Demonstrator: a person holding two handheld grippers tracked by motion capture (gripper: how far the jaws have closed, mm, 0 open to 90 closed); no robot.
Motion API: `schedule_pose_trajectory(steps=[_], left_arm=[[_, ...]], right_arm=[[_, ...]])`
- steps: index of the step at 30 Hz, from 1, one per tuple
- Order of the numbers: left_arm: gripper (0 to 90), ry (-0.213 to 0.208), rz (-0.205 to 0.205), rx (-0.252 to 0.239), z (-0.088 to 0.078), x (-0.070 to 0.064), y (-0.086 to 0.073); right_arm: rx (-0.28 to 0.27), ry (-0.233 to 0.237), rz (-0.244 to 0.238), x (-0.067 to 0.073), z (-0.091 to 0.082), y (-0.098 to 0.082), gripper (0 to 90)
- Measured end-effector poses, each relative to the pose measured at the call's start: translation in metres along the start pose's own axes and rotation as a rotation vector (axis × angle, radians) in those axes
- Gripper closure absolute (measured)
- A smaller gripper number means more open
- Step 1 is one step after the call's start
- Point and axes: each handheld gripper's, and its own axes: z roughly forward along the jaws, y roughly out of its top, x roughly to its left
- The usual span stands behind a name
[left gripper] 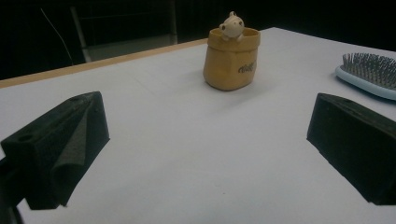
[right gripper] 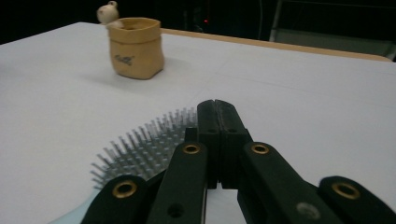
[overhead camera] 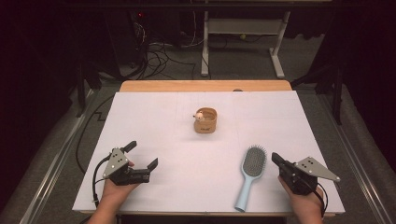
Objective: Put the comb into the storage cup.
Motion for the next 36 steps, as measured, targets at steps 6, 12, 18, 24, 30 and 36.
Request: schedule_pose_trajectory(steps=[6, 12, 18, 24, 30, 36], left_arm=[[0.2, 0.000, -0.003, 0.001, 0.000, 0.001, -0.001], [0.2, -0.001, -0.008, 0.000, 0.001, 0.001, -0.001], [0.2, -0.002, -0.012, 0.000, 0.001, 0.002, -0.001], [0.2, -0.001, -0.014, 0.000, 0.001, 0.003, -0.002], [0.2, 0.000, -0.016, -0.003, 0.001, 0.003, -0.002], [0.2, 0.000, -0.018, -0.008, 0.000, 0.004, -0.002]], right_arm=[[0.031, 0.115, -0.048, 0.023, 0.001, 0.002, 90.0], [0.085, 0.213, -0.101, 0.047, 0.007, 0.000, 90.0], [0.145, 0.282, -0.138, 0.064, 0.012, -0.004, 90.0], [0.241, 0.351, -0.182, 0.080, 0.018, -0.009, 90.0], [0.323, 0.368, -0.222, 0.087, 0.023, -0.014, 90.0], [0.388, 0.367, -0.231, 0.087, 0.026, -0.015, 90.0]])
